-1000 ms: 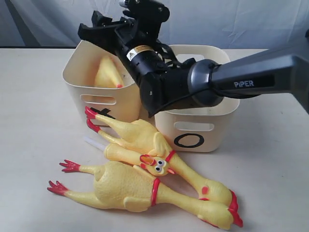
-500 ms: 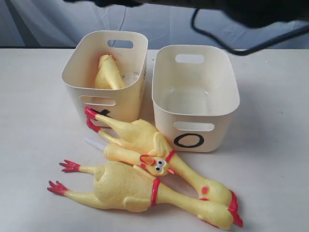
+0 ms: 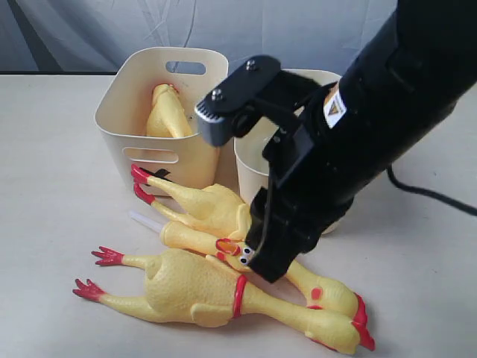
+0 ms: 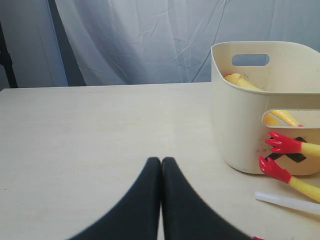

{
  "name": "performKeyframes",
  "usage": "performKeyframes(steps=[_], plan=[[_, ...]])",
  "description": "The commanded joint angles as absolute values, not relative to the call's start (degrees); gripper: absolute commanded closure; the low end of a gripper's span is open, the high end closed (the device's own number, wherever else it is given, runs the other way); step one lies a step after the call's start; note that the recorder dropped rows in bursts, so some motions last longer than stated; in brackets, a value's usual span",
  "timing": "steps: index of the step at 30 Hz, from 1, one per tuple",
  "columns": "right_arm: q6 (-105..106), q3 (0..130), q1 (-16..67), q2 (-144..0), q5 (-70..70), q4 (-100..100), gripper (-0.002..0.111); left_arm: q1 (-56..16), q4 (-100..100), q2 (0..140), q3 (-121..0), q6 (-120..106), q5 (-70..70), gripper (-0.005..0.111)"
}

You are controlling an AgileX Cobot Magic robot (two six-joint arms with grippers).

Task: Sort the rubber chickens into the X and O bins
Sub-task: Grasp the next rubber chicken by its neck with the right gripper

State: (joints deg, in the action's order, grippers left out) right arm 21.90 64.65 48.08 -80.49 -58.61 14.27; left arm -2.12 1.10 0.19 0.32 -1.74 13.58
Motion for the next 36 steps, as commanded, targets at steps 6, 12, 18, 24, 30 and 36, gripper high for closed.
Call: performKeyframes(steps=[6,12,18,24,30,36], plan=[[26.35,58.07,48.02,-89.24,-43.33,18.85,0.049,-2.35,1.02,0.00,0.00,-1.66,13.32,0.107],[26.35,58.07,48.02,-95.90,-38.25,18.82,0.051,-2.35,1.02,0.00,0.00,-1.66,13.32,0.107],[26.35,58.07,48.02,-99.20,-34.43,18.42,0.051,-2.35,1.02,0.00,0.00,-1.66,13.32,0.107],[26.35,58.07,48.02,-100.10,-33.13,18.29,0.061,-2.35,1.02,0.00,0.00,-1.66,13.32,0.107],[26.25,58.07,48.02,-99.80,-36.02,18.62,0.098,-2.35,1.02,0.00,0.00,-1.66,13.32,0.107],[26.09,58.51,48.02,-90.52,-42.57,21.26,0.100,-2.35,1.02,0.00,0.00,-1.66,13.32,0.107]])
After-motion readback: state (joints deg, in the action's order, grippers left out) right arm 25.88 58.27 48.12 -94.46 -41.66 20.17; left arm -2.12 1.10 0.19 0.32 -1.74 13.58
